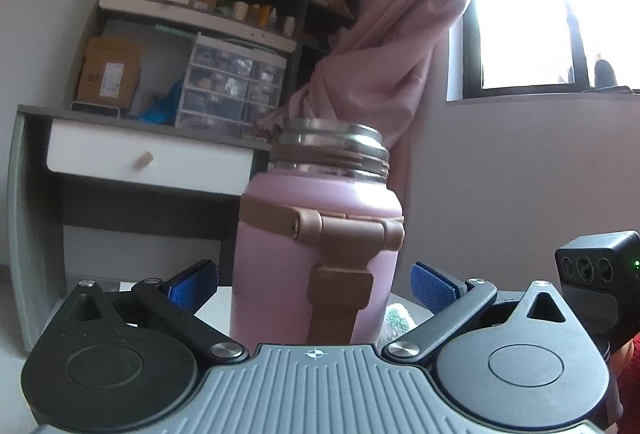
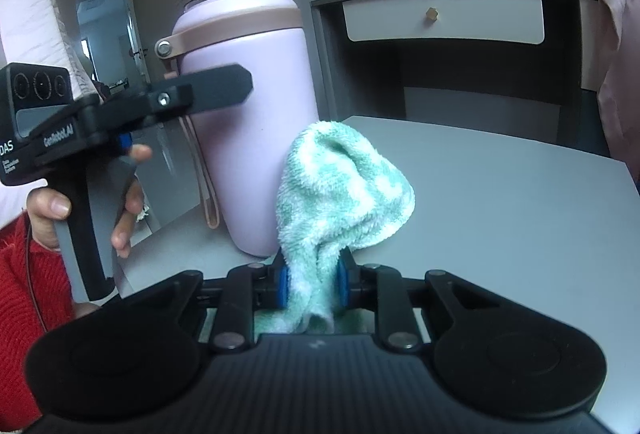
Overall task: Clean container
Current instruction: 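Tilt the pink bottle in the left gripper to expose its shoulder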
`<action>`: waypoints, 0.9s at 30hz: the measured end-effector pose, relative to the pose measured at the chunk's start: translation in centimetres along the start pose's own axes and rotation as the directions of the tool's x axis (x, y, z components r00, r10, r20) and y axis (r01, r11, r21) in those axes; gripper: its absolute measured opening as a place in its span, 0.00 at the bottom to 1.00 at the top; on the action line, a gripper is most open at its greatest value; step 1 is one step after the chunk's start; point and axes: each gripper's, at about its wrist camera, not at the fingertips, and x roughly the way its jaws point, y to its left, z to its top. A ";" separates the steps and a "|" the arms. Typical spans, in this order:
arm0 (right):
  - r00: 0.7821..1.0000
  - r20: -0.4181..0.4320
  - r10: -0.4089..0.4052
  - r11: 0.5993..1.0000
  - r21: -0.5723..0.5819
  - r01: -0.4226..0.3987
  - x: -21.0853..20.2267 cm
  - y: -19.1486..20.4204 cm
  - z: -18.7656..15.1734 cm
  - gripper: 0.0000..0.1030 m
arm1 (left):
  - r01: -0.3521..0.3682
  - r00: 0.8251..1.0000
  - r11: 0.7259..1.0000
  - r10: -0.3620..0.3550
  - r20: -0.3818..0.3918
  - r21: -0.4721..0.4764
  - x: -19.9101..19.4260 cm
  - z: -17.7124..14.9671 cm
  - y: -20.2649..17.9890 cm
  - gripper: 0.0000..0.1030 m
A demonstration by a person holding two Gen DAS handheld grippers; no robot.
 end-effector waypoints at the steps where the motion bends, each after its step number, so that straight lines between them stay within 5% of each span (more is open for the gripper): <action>1: 1.000 0.000 -0.002 1.000 -0.002 0.002 -0.1 0.1 0.0 0.21 | 0.002 1.000 1.000 -0.002 0.001 -0.003 0.0 0.1 0.0 1.00; 27: 1.000 -0.005 -0.013 1.000 -0.020 0.013 -0.4 0.6 0.1 0.21 | 0.000 1.000 0.999 0.001 0.020 -0.033 1.4 4.3 -1.2 1.00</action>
